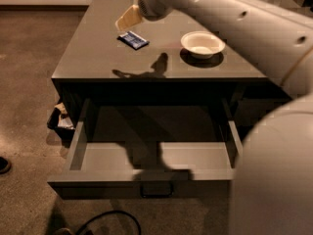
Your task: Place rxbar blueberry into top drawer
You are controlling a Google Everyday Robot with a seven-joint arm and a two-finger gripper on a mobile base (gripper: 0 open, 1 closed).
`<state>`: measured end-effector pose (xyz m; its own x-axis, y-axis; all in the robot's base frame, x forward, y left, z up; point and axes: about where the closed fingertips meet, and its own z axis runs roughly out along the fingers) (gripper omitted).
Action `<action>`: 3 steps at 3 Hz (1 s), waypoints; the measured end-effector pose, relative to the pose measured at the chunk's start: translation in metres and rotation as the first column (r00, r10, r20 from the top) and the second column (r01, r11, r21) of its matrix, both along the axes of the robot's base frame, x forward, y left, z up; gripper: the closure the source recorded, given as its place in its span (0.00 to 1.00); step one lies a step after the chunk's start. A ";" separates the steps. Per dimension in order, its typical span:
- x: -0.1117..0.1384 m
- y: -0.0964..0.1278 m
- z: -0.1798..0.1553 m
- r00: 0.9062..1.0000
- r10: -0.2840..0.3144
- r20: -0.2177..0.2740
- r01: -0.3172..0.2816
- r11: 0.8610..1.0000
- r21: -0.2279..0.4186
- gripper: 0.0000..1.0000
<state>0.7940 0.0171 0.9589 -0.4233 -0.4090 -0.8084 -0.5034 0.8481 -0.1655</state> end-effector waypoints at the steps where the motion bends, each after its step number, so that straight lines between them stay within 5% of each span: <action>1: 0.032 0.008 -0.024 0.999 -0.014 -0.039 0.016 0.999 0.046 0.00; 3: 0.068 0.030 -0.059 0.993 0.064 -0.101 -0.053 0.993 0.103 0.00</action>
Offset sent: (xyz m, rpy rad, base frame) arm 0.0829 0.0242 -0.0626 0.1288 0.1217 0.0694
